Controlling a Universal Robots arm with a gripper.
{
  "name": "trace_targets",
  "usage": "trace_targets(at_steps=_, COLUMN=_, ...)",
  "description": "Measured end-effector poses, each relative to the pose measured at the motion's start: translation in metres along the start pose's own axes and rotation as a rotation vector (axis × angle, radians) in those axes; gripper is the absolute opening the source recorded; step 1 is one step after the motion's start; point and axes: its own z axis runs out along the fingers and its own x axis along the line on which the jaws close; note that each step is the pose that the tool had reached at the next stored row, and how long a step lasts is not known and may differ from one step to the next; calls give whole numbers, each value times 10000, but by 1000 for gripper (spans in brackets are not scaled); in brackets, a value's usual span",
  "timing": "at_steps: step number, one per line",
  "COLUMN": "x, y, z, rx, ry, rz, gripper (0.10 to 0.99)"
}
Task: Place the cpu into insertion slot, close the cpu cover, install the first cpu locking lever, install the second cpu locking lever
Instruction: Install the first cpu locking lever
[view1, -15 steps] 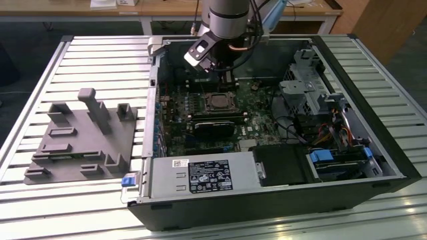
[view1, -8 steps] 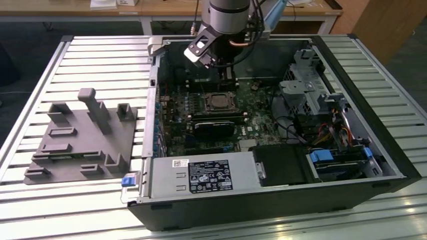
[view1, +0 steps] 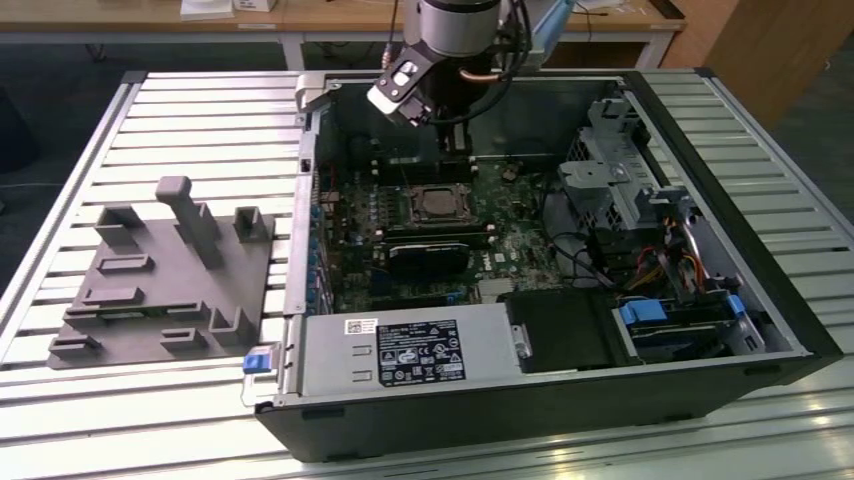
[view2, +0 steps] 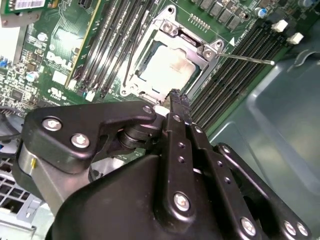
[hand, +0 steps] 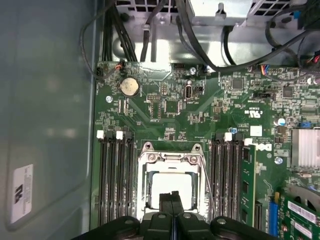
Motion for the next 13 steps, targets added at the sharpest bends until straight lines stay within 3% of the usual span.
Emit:
trace_targets(at_steps=5, x=2, y=3, z=-97, rx=0, ry=-3, rz=0, gripper=106)
trace_targets(at_steps=13, x=4, y=3, z=-101, rx=3, ry=3, rz=-173, gripper=106)
